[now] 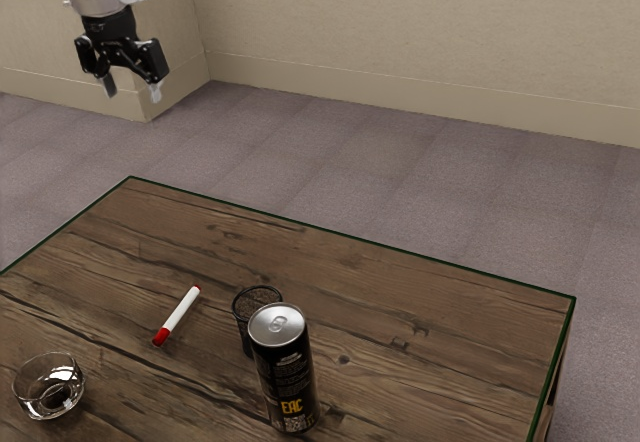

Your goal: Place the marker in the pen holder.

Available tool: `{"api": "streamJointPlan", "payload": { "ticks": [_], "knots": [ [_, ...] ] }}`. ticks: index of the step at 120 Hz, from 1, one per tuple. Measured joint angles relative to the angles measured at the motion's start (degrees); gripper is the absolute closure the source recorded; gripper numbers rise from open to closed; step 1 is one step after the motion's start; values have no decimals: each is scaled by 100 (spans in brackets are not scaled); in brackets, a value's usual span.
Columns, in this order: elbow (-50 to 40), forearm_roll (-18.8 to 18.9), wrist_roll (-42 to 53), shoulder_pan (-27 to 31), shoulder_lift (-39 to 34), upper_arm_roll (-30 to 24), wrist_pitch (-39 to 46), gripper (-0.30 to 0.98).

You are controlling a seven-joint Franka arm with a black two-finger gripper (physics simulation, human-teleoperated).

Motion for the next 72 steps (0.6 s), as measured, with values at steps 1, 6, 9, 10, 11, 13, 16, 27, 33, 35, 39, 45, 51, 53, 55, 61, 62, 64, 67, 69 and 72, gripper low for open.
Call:
{"api": "streamJointPlan", "payload": {
  "ticks": [1,6,9,10,11,13,16,27,33,35,39,45,51,53,55,61,62,64,67,69,72],
  "knots": [
    [2,-3,19,-2,3,2,0,2],
    [9,-16,108,-10,11,7,1,2],
    [11,-21,159,-15,14,8,2,2],
    [11,-23,175,-16,15,9,2,2],
    [12,-23,192,-16,17,9,2,2],
    [12,-24,224,-17,19,8,2,2],
    [13,-25,270,-20,19,8,3,2],
    [14,-33,399,-77,221,-53,30,2],
    [5,-31,421,-126,558,-75,94,2],
    [0,-29,428,-146,698,-79,122,2],
    [-21,-34,441,-180,944,-84,190,2],
    [-101,-45,455,-273,1217,-87,304,2],
    [-214,-61,464,-362,1411,-94,417,2],
    [-285,-67,468,-388,1443,-92,457,2],
    [-373,-73,471,-418,1461,-83,496,2],
    [-923,-87,480,-515,1318,-49,677,2],
    [-1079,-88,481,-521,1254,-45,724,2],
    [-1439,-90,484,-526,1090,-39,832,2],
    [-2015,-93,488,-526,807,-18,1011,2],
    [-2346,-94,487,-524,640,2,1126,2],
    [-2823,-86,476,-520,386,26,1289,2]
  ]
}}
